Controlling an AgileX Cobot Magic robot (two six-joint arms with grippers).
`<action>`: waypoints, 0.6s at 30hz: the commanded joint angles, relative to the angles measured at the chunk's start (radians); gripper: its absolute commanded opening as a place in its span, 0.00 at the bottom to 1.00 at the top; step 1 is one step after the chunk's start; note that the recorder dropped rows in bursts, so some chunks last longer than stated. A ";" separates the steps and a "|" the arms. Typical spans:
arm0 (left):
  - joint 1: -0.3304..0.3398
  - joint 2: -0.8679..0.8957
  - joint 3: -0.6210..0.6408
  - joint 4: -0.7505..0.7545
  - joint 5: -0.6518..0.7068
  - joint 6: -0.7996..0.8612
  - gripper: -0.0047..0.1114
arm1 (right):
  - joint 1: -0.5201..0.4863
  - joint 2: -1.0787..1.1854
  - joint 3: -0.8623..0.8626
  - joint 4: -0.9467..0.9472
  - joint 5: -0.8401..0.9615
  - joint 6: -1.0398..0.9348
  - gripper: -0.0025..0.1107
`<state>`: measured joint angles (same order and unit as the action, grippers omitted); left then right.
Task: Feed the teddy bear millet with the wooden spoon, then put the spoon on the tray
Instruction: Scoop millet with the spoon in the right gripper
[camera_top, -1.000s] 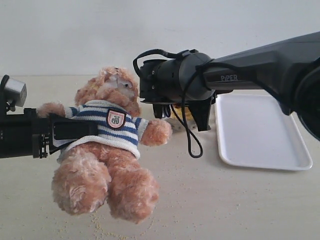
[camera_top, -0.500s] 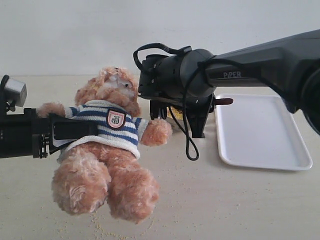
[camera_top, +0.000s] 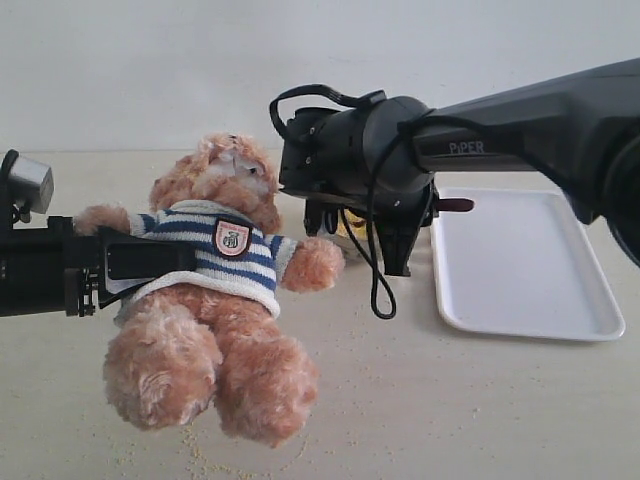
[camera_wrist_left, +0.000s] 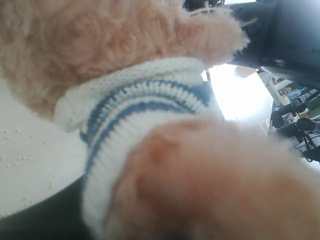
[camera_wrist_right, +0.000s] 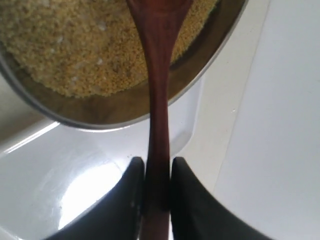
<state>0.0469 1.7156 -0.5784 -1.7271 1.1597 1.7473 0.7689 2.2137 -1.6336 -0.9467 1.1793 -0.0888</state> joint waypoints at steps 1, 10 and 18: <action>0.002 -0.003 -0.003 -0.017 0.044 -0.003 0.08 | -0.034 -0.020 -0.006 0.063 0.022 0.001 0.02; 0.002 -0.003 -0.003 -0.017 0.042 -0.001 0.08 | -0.052 -0.069 -0.006 0.082 -0.020 -0.008 0.02; 0.002 -0.003 -0.003 -0.017 0.042 -0.001 0.08 | -0.040 -0.069 -0.006 -0.060 0.042 -0.091 0.02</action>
<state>0.0469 1.7156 -0.5784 -1.7271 1.1597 1.7473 0.7240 2.1587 -1.6336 -0.9245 1.2041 -0.1564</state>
